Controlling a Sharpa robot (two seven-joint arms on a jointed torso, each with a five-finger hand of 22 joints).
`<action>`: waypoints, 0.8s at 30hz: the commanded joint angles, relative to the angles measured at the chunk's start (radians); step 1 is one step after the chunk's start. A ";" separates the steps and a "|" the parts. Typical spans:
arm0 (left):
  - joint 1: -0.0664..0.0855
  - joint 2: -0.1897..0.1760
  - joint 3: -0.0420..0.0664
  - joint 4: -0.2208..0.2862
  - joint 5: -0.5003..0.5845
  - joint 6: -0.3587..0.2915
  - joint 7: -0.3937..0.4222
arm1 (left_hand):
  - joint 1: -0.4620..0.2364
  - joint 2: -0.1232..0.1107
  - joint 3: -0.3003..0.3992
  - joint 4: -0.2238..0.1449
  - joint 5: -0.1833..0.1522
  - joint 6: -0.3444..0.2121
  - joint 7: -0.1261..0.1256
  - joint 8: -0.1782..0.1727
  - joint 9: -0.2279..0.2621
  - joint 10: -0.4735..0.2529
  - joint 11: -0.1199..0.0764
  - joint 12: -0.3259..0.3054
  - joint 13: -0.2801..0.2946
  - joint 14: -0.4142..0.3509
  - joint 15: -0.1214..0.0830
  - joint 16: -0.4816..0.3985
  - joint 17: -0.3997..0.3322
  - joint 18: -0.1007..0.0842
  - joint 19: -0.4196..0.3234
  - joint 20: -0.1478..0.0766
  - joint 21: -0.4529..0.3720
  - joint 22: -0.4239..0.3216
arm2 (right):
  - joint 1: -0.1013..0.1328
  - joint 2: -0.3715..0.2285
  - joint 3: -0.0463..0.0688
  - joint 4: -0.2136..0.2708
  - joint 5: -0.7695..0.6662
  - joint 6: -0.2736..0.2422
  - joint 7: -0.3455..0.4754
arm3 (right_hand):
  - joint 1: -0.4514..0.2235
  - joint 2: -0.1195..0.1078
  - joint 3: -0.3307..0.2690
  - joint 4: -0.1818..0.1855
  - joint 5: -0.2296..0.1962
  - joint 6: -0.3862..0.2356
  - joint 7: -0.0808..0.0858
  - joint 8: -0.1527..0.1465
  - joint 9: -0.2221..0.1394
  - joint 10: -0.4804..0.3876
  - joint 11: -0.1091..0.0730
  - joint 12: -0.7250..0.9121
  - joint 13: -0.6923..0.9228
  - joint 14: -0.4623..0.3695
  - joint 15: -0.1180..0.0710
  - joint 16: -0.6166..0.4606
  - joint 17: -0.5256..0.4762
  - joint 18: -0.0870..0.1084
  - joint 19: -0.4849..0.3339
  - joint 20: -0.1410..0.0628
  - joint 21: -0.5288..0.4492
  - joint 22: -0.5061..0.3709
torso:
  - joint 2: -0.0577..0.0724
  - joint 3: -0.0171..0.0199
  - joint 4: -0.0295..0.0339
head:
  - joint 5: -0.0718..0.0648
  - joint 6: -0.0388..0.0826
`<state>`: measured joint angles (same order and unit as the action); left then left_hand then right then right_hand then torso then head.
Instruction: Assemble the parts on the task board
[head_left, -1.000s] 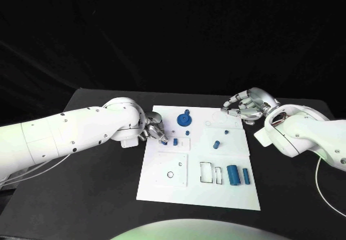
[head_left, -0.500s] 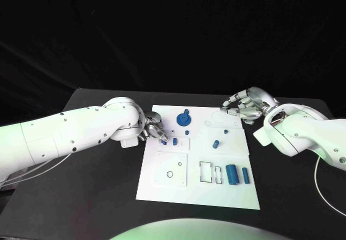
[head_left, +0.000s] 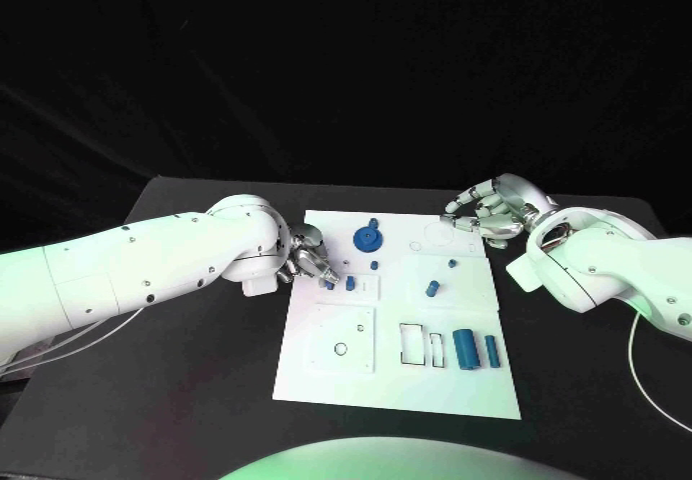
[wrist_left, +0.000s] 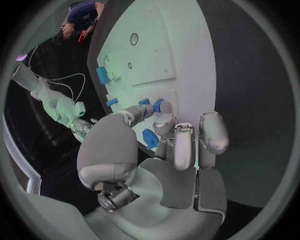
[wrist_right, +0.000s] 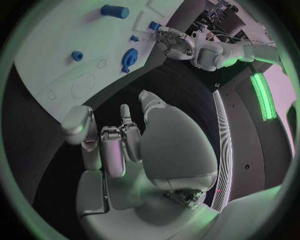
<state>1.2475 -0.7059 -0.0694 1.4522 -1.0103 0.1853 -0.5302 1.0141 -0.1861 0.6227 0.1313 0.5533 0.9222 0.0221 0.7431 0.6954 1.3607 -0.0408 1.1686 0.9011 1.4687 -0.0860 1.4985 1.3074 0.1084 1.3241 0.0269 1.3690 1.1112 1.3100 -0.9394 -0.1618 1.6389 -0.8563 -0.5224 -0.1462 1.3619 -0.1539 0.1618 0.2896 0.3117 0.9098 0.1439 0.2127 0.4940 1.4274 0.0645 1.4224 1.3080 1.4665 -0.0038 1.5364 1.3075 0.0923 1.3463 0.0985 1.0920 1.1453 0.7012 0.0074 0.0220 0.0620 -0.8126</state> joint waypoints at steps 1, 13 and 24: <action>-0.001 0.006 0.000 0.001 0.016 0.005 0.009 | -0.010 -0.002 -0.033 0.017 -0.005 0.008 0.004 -0.008 -0.002 -0.002 -0.002 -0.007 -0.001 0.067 -0.006 0.004 0.123 -0.016 0.004 -0.006 -0.006 -0.001 | 0.000 0.000 0.000 0.001 -0.003 0.009 0.006 | -0.013 -0.001 0.008 0.000 -0.002 -0.007 0.002 0.003 0.001 -0.003 -0.002 -0.006 0.085 0.078 -0.007 -0.006 0.148 0.020 -0.002 -0.005 -0.006 -0.003 | 0.000 0.0000 0.0002 | 0.000 0.000; -0.001 0.007 0.000 -0.005 0.016 0.005 0.004 | 0.001 -0.006 -0.125 0.074 -0.034 0.018 0.004 -0.024 -0.004 -0.004 -0.002 -0.009 -0.002 0.067 -0.006 0.004 0.123 -0.016 0.006 -0.006 -0.009 -0.001 | 0.000 -0.001 0.000 0.002 -0.001 0.008 0.006 | -0.013 -0.002 0.008 -0.001 -0.002 -0.008 0.002 0.003 0.001 -0.004 -0.002 -0.007 0.084 0.078 -0.007 -0.007 0.146 0.020 -0.002 -0.005 -0.007 -0.004 | 0.000 0.0001 0.0003 | -0.001 -0.001; -0.001 0.001 0.000 -0.006 0.015 0.011 0.002 | 0.015 -0.005 -0.150 0.097 -0.062 0.021 0.004 -0.030 -0.004 -0.003 -0.002 -0.009 -0.001 0.067 -0.006 0.004 0.123 -0.017 0.007 -0.006 -0.009 0.000 | 0.000 -0.001 0.000 0.002 -0.001 0.007 0.006 | -0.014 -0.003 0.007 0.000 -0.002 -0.008 0.002 0.004 0.002 -0.004 -0.002 -0.007 0.084 0.078 -0.007 -0.007 0.147 0.020 -0.002 -0.005 -0.007 -0.003 | 0.000 -0.0008 -0.0005 | -0.002 -0.001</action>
<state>1.2468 -0.7053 -0.0692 1.4442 -1.0030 0.1862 -0.5312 1.0201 -0.1908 0.4787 0.2291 0.4950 0.9426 0.0207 0.7162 0.6921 1.3606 -0.0407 1.1647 0.8994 1.4686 -0.0858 1.4985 1.3073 0.1085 1.3277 0.0233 1.3653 1.1103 1.3100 -0.9413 -0.1618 1.6400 -0.8549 -0.5227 -0.1461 1.3579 -0.1579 0.1618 0.2896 0.3117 0.9068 0.1470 0.2127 0.4947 1.4274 0.0645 1.4189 1.3077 1.4664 -0.0038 1.5326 1.3073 0.0923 1.3463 0.0985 1.0884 1.1424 0.7009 0.0073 0.0220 0.0613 -0.8140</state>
